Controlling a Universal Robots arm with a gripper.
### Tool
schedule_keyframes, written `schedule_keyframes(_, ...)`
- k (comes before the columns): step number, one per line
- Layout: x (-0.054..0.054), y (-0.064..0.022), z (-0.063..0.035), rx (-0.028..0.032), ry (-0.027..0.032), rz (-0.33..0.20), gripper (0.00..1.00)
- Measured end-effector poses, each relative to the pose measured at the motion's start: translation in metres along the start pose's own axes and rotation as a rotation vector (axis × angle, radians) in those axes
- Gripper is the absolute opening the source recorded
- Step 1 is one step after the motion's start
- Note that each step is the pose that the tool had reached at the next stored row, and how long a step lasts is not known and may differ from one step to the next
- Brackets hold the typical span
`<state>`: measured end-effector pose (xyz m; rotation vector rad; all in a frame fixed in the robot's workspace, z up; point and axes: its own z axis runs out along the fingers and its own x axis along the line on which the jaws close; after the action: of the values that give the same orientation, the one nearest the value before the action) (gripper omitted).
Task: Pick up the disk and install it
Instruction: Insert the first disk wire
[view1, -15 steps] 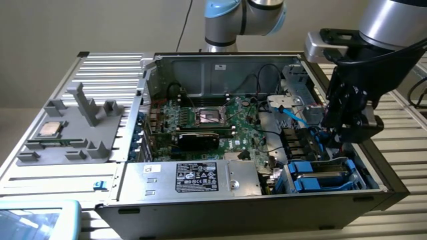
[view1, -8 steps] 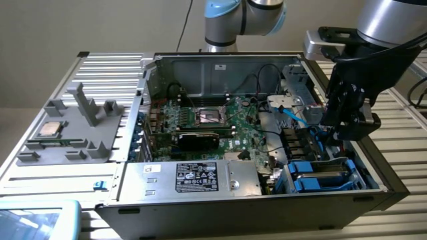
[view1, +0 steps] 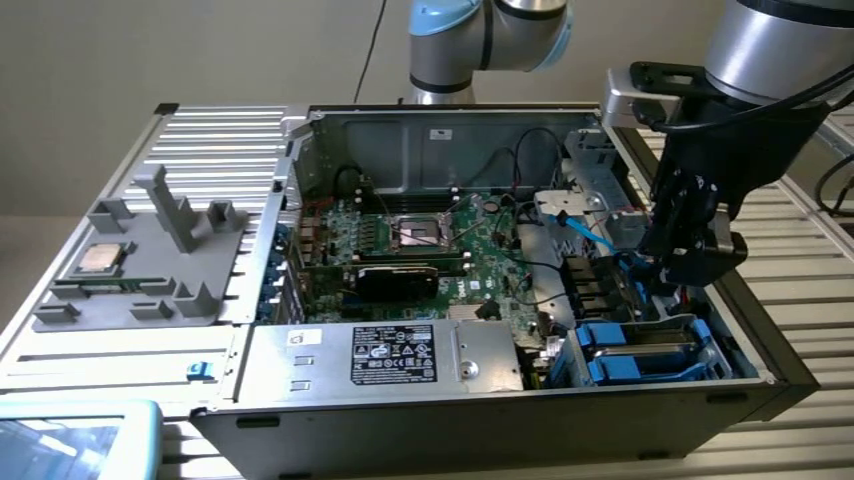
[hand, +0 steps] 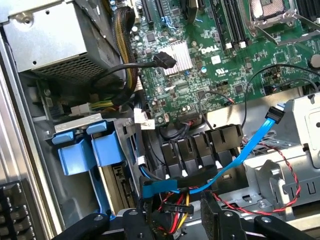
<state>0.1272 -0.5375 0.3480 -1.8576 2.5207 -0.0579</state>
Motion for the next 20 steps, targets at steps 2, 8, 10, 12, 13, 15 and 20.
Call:
schedule_keyframes(2,-0.0005,0.0015,0.0009,0.0006,-0.0005,0.005,0.52)
schedule_keyframes(8,-0.0033,0.0026,0.0022,0.002,-0.0007,0.022,0.52)
schedule_keyframes(10,-0.0033,0.0026,0.0022,0.0022,-0.0007,0.023,0.52)
schedule_keyframes(12,-0.003,0.0025,0.0022,0.002,-0.0009,0.023,0.52)
schedule_keyframes(13,-0.0026,0.0024,0.0021,0.0018,-0.0017,0.023,0.52)
schedule_keyframes(15,-0.001,0.0019,0.0022,0.0006,-0.0054,0.024,0.52)
schedule_keyframes(20,0.0009,0.0013,0.0023,-0.0014,-0.0112,0.026,0.52)
